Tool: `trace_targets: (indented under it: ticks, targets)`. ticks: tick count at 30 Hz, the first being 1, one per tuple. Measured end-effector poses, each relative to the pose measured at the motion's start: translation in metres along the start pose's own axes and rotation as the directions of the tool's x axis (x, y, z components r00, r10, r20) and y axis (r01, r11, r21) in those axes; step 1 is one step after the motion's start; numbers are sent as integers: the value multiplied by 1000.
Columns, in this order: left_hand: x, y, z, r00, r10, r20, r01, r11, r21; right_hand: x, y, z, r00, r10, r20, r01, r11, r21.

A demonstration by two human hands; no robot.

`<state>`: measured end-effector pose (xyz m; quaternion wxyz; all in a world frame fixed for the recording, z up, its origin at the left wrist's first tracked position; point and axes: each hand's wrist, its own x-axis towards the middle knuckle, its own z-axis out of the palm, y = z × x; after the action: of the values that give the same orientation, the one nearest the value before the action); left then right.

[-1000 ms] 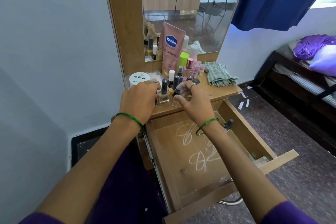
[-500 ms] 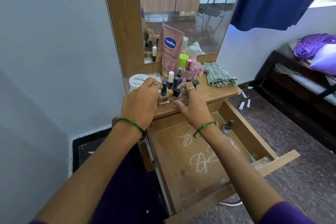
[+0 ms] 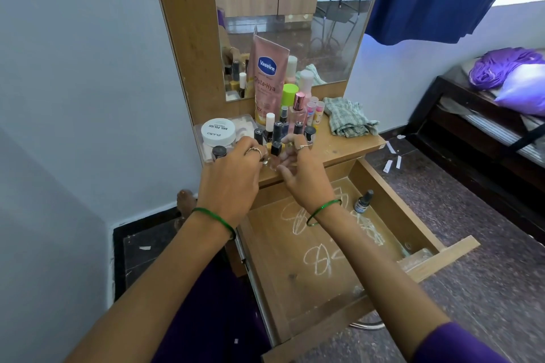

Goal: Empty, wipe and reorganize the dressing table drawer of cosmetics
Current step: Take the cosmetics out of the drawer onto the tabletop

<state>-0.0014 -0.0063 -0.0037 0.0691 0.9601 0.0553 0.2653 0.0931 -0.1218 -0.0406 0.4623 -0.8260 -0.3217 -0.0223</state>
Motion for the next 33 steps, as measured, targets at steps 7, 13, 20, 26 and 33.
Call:
trace_targets:
  ticks: [7, 13, 20, 26, 33]
  targets:
    - [-17, 4, 12, 998, 7, 64, -1, 994, -105, -37, 11, -21, 999, -18, -47, 13, 995, -101]
    - [-50, 9, 47, 901, 48, 431, 64, 968, -242, -52, 70, -82, 959, 282, -14, -265, 882, -390]
    - [-82, 20, 72, 867, 199, 456, -75, 958, -276, -42, 102, -97, 871, 486, 71, -271, 597, -756]
    - [-82, 19, 73, 883, 280, 377, -173, 940, -294, -41, 105, -90, 862, 484, 149, -185, 575, -797]
    - [-86, 17, 83, 898, 232, 374, -100, 934, -342, -27, 64, -104, 948, 318, 11, -261, 797, -544]
